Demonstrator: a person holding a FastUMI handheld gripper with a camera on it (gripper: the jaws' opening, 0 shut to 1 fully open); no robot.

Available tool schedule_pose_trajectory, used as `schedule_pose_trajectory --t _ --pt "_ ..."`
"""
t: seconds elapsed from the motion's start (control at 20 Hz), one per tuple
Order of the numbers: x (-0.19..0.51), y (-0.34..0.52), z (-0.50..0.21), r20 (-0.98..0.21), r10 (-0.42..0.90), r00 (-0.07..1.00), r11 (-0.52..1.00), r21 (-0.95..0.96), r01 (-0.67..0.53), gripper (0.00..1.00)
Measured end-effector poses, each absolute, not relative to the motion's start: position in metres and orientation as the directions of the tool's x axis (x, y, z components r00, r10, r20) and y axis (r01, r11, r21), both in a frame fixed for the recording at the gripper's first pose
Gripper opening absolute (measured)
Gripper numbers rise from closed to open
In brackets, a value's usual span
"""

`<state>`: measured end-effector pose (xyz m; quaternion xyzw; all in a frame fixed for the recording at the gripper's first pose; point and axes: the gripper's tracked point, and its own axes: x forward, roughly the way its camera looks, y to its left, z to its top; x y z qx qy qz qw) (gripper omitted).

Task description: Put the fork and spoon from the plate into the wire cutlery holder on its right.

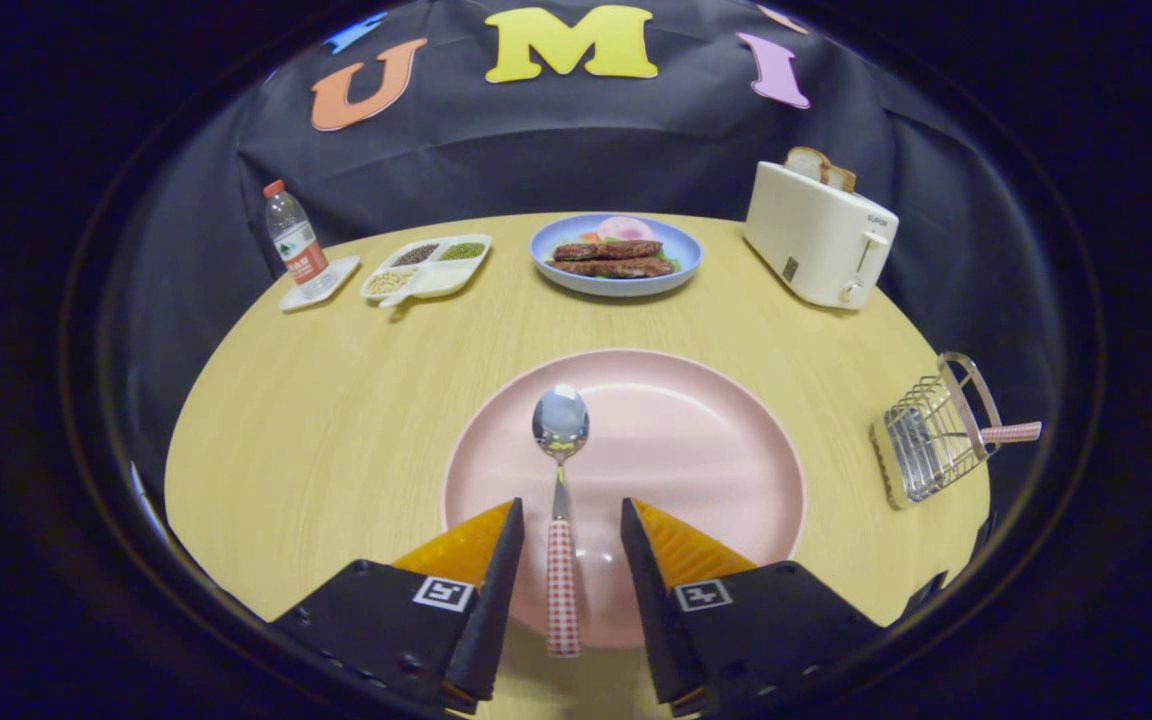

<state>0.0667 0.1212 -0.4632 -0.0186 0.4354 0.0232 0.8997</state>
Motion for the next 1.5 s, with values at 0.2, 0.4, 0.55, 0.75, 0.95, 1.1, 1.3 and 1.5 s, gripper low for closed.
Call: schedule_pose_trajectory --t 0.2,0.4,0.55,0.75,0.95,1.1,1.3,1.5 --pt "0.066 0.121 -0.472 -0.804 0.005 0.595 0.999 -0.02 -0.035 0.35" --pt "0.063 0.125 -0.479 -0.827 0.009 0.563 1.0 -0.008 -0.028 0.25" --pt "0.062 0.116 -0.473 -0.836 0.014 0.548 0.999 -0.012 -0.044 0.05" --pt "0.055 0.111 -0.461 -0.845 0.036 0.533 0.997 -0.005 -0.075 0.05" --pt "0.044 0.095 -0.437 -0.848 0.053 0.528 0.994 -0.004 -0.107 0.05" --pt "0.038 0.075 -0.413 -0.842 0.057 0.536 0.993 -0.008 -0.118 0.05" --pt "0.038 0.031 -0.382 -0.828 0.041 0.56 0.993 -0.029 -0.117 0.05" --pt "0.039 -0.022 -0.358 -0.826 0.013 0.563 0.996 -0.042 -0.084 0.05"
